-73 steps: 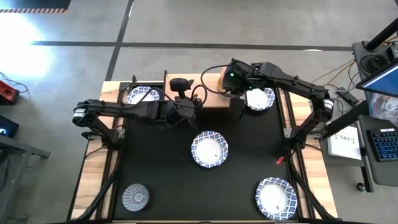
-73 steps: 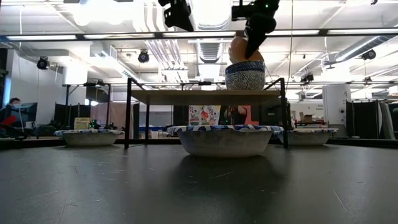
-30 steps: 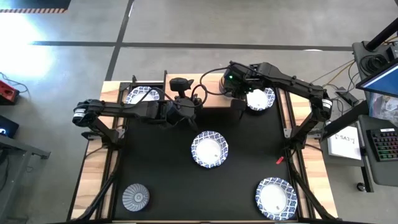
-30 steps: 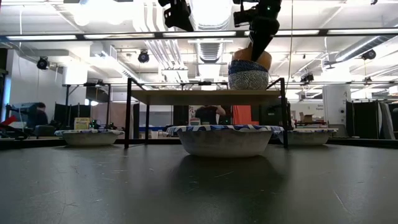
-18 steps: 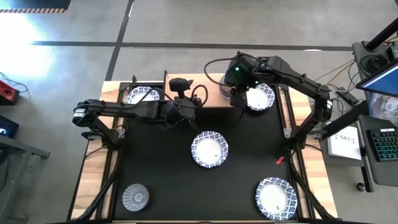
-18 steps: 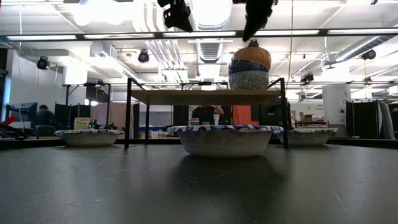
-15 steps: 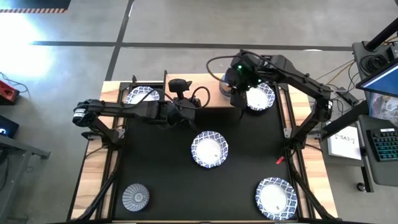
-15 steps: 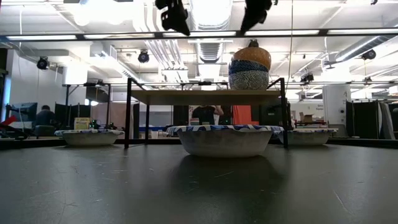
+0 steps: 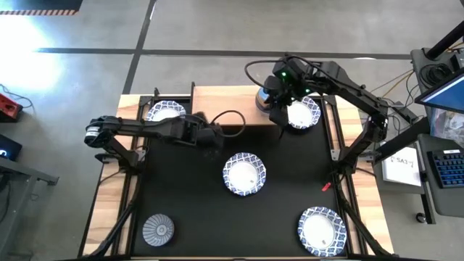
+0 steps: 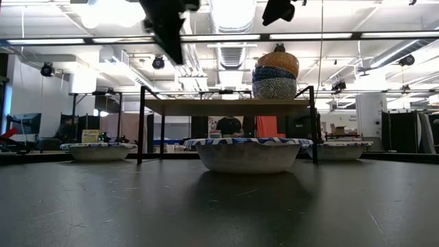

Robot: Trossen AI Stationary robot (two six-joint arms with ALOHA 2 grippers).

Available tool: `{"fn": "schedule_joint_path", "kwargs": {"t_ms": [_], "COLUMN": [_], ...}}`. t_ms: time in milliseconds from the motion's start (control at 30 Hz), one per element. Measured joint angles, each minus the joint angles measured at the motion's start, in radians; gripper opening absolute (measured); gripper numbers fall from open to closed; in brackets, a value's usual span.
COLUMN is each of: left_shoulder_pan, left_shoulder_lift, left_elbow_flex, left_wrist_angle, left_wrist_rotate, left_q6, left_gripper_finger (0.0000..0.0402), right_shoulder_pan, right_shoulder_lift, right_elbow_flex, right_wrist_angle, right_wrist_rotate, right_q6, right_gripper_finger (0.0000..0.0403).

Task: Place and stack bowls onto a shelf
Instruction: Stack the dark blue bowl on top of the light blue bowl on the shelf

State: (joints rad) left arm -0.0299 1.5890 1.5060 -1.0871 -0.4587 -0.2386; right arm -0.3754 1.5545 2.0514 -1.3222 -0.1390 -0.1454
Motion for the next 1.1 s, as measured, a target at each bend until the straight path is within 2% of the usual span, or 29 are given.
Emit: {"fn": "schedule_joint_path", "kwargs": {"t_ms": [133, 367, 500, 667, 767, 967, 1100], "left_shoulder_pan": [-0.031, -0.184, -0.300, -0.482, -0.588, -0.747, -0.815], "left_shoulder_lift": [0.000, 0.000, 0.000, 0.000, 0.000, 0.000, 0.000], "left_elbow_flex": [-0.026, -0.153, -0.203, -0.210, -0.210, -0.210, -0.216], "left_wrist_angle": [-0.128, -0.141, -0.171, -0.199, -0.209, -0.241, -0.238], "left_wrist_rotate": [0.137, 0.229, 0.288, 0.384, 0.430, 0.444, 0.450], "left_q6": [-0.243, -0.510, -0.683, -0.771, -0.875, -1.229, -1.346], "left_gripper_finger": [0.0330, 0.0330, 0.0330, 0.0330, 0.0330, 0.0330, 0.0330], "right_shoulder_pan": [0.007, 0.022, 0.037, 0.068, 0.089, 0.128, 0.148], "right_shoulder_lift": [0.000, -0.002, -0.004, -0.008, -0.008, -0.008, -0.008], "right_elbow_flex": [-0.001, -0.001, -0.001, -0.001, -0.001, -0.001, -0.001], "right_wrist_angle": [-0.043, -0.098, -0.109, -0.113, -0.114, -0.115, -0.115], "right_wrist_rotate": [-0.001, 0.000, 0.000, 0.000, 0.000, 0.000, 0.000], "right_q6": [0.017, 0.016, 0.023, 0.029, 0.039, 0.057, 0.058], "right_gripper_finger": [0.0100, 0.0100, 0.0103, 0.0098, 0.0096, 0.0095, 0.0095]}}
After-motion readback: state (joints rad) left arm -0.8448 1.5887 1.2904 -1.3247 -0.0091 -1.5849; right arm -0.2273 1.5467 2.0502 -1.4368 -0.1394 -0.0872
